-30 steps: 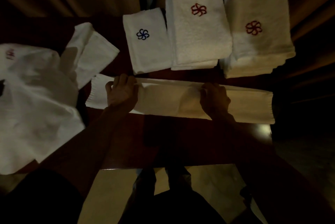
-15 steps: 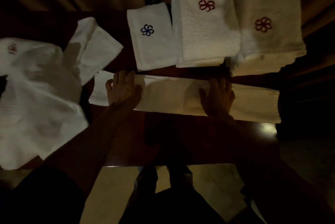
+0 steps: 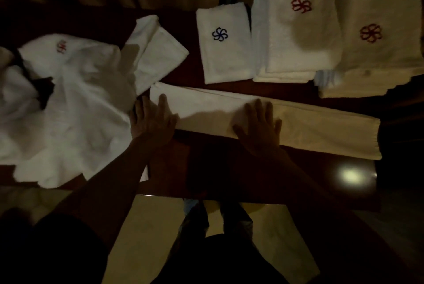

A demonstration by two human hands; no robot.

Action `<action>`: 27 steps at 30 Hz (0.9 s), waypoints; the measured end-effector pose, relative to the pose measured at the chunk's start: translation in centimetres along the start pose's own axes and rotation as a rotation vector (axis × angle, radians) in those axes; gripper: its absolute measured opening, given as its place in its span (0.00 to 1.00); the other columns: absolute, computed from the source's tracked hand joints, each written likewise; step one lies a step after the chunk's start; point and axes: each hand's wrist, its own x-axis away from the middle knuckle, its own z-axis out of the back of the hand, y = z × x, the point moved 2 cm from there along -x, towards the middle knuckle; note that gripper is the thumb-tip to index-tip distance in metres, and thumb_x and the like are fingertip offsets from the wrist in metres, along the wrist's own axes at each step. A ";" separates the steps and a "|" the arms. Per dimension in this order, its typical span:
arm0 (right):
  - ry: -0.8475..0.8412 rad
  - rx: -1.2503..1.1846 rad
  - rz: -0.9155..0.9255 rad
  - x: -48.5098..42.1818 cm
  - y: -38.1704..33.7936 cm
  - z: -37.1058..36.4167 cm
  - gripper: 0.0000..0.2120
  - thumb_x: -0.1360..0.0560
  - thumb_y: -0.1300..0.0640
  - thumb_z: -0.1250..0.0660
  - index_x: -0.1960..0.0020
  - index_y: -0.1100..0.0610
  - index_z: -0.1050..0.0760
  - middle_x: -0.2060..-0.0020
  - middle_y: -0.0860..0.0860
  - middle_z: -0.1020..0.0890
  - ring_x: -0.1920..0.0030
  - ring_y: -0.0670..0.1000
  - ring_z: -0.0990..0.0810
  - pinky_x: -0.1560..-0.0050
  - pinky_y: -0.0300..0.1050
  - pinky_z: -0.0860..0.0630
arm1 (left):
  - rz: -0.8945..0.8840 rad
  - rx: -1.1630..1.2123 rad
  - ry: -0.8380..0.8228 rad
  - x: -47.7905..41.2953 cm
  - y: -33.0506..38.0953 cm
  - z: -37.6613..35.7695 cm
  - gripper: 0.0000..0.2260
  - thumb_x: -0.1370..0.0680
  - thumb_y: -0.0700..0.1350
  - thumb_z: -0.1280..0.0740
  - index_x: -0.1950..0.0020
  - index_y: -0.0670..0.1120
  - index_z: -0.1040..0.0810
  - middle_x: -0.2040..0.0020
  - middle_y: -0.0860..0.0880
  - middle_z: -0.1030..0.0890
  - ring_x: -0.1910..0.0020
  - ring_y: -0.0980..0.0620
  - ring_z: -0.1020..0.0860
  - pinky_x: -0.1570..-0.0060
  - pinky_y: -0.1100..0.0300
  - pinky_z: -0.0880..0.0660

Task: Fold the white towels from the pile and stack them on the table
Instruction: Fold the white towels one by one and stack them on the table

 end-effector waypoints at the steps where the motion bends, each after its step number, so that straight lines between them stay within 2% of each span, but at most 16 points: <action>1: 0.003 0.004 -0.001 0.1 -0.2 -0.1 0.38 0.21 0.35 0.44 0.19 0.47 0.57 0.19 0.50 0.61 0.21 0.57 0.66 0.26 0.72 0.55 | -0.001 -0.009 -0.004 0.1 -0.5 0.0 0.33 0.21 0.66 0.46 0.19 0.56 0.50 0.21 0.38 0.47 0.23 0.35 0.46 0.27 0.35 0.47; 4: 0.026 0.004 -0.003 0.4 -1.0 0.1 0.38 0.21 0.36 0.43 0.19 0.49 0.55 0.19 0.51 0.59 0.20 0.58 0.64 0.25 0.70 0.56 | 0.012 0.031 -0.071 -0.4 -0.7 0.5 0.33 0.21 0.62 0.42 0.20 0.51 0.47 0.24 0.36 0.41 0.26 0.33 0.41 0.28 0.38 0.43; 6: 0.068 -0.007 0.037 0.8 -2.2 0.3 0.37 0.21 0.38 0.40 0.19 0.50 0.51 0.19 0.52 0.55 0.20 0.59 0.60 0.24 0.68 0.53 | 0.055 0.153 -0.061 -0.9 -0.5 1.2 0.32 0.21 0.57 0.38 0.21 0.46 0.43 0.27 0.36 0.36 0.29 0.33 0.38 0.30 0.39 0.39; 8: 0.139 -0.018 0.110 1.3 -4.1 0.4 0.36 0.21 0.39 0.37 0.20 0.51 0.46 0.19 0.53 0.48 0.20 0.59 0.54 0.25 0.67 0.48 | 0.081 0.309 -0.008 -1.1 -0.6 2.2 0.33 0.22 0.52 0.34 0.21 0.45 0.42 0.28 0.37 0.34 0.31 0.33 0.33 0.35 0.40 0.32; 10: 0.192 -0.028 0.178 1.8 -6.2 0.2 0.34 0.22 0.40 0.35 0.22 0.52 0.40 0.21 0.54 0.41 0.21 0.59 0.48 0.26 0.66 0.40 | 0.053 0.461 -0.001 -1.1 -1.0 2.7 0.33 0.23 0.49 0.32 0.21 0.45 0.41 0.27 0.37 0.33 0.32 0.34 0.30 0.37 0.44 0.30; 13: 0.244 -0.067 0.285 2.1 -9.3 -0.7 0.31 0.25 0.42 0.31 0.27 0.54 0.32 0.26 0.56 0.32 0.25 0.60 0.36 0.32 0.62 0.30 | -0.016 0.631 -0.067 -0.8 -1.9 3.3 0.39 0.31 0.52 0.35 0.22 0.41 0.39 0.30 0.37 0.29 0.33 0.36 0.28 0.37 0.48 0.30; 15: 0.255 -0.085 0.343 2.3 -11.2 -1.4 0.30 0.27 0.43 0.28 0.30 0.55 0.29 0.30 0.56 0.29 0.28 0.59 0.33 0.36 0.60 0.26 | -0.027 0.620 -0.127 -0.6 -2.6 3.3 0.40 0.32 0.52 0.34 0.22 0.41 0.40 0.32 0.37 0.27 0.35 0.36 0.27 0.40 0.48 0.28; 18: 0.243 -0.088 0.423 3.2 -14.1 -2.3 0.26 0.29 0.47 0.25 0.35 0.57 0.24 0.35 0.56 0.25 0.33 0.61 0.29 0.42 0.58 0.23 | -0.033 0.589 -0.166 -0.7 -3.4 2.7 0.33 0.24 0.46 0.30 0.22 0.44 0.40 0.33 0.38 0.24 0.37 0.36 0.25 0.42 0.48 0.27; 21: 0.207 -0.085 0.471 3.6 -16.1 -3.8 0.22 0.31 0.51 0.23 0.41 0.60 0.20 0.42 0.58 0.21 0.38 0.62 0.25 0.49 0.58 0.20 | -0.041 0.610 -0.123 -1.5 -4.1 2.4 0.27 0.23 0.45 0.30 0.25 0.46 0.34 0.38 0.42 0.21 0.41 0.39 0.21 0.43 0.48 0.24; 24: 0.184 -0.058 0.461 3.2 -17.3 -5.9 0.22 0.31 0.48 0.27 0.42 0.59 0.21 0.42 0.57 0.21 0.37 0.62 0.25 0.50 0.58 0.20 | 0.024 0.629 -0.164 -2.4 -4.3 2.1 0.24 0.24 0.47 0.29 0.29 0.47 0.29 0.43 0.44 0.19 0.43 0.42 0.20 0.44 0.50 0.23; 27: 0.209 0.044 0.395 3.2 -18.5 -6.8 0.23 0.33 0.45 0.26 0.42 0.55 0.22 0.41 0.56 0.22 0.38 0.62 0.26 0.52 0.55 0.22 | 0.021 0.550 -0.166 -2.9 -4.4 1.6 0.20 0.24 0.49 0.28 0.35 0.44 0.24 0.43 0.43 0.19 0.42 0.42 0.21 0.47 0.54 0.26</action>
